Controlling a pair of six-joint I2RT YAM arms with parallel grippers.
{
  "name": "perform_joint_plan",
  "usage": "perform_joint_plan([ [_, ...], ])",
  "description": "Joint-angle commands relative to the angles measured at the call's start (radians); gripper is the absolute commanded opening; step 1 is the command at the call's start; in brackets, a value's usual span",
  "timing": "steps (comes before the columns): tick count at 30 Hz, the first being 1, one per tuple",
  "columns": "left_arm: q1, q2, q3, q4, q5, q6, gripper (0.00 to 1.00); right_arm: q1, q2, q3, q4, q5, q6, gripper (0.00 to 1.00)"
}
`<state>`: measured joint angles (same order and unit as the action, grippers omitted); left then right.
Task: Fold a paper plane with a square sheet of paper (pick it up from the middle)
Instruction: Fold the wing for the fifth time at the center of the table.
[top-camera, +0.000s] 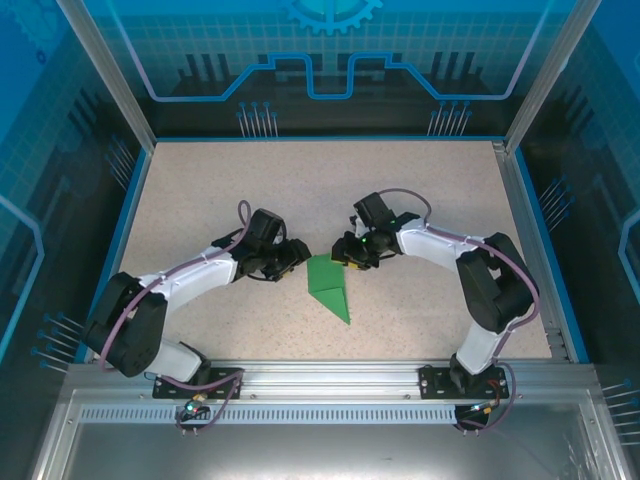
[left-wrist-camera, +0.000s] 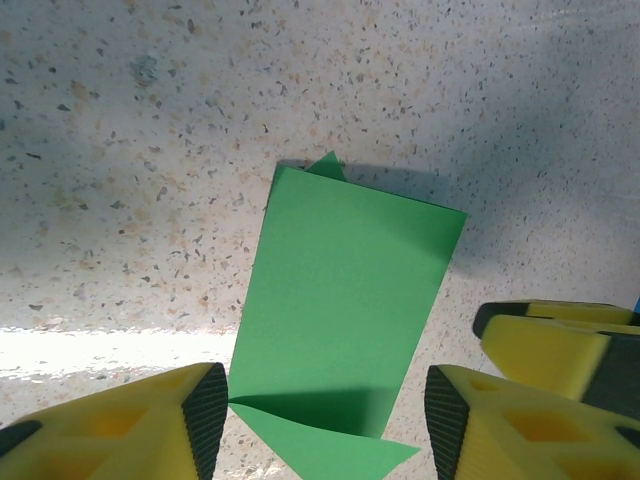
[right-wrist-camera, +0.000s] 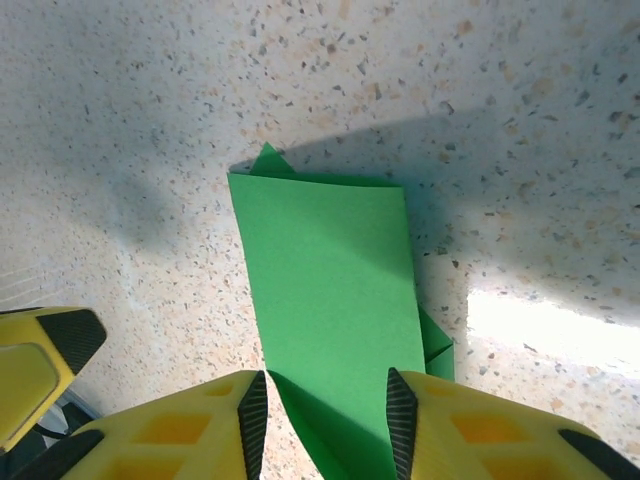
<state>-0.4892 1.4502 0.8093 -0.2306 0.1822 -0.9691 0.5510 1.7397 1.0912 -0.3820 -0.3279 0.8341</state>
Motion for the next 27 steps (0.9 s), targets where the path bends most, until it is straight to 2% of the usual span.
perform_joint_plan([
  [1,-0.007,0.018,0.030,-0.038,0.035,0.015,0.58,-0.007,-0.014,0.026,-0.074,-0.005,-0.018,0.40],
  [9,-0.006,0.012,0.046,-0.059,0.031,0.043,0.58,0.001,-0.028,0.072,-0.098,-0.004,-0.041,0.41],
  [13,-0.006,0.017,0.037,-0.055,0.037,0.058,0.58,0.030,-0.113,-0.028,-0.004,0.010,-0.028,0.39],
  [17,-0.003,0.001,-0.004,-0.025,0.030,0.043,0.58,0.097,-0.255,-0.174,0.037,0.143,-0.038,0.34],
  [21,-0.001,-0.006,-0.054,0.036,0.031,-0.003,0.58,0.117,-0.370,-0.374,0.242,0.121,0.023,0.31],
  [27,0.000,0.023,-0.058,0.072,0.042,-0.038,0.58,0.144,-0.350,-0.362,0.222,0.084,0.002,0.24],
])
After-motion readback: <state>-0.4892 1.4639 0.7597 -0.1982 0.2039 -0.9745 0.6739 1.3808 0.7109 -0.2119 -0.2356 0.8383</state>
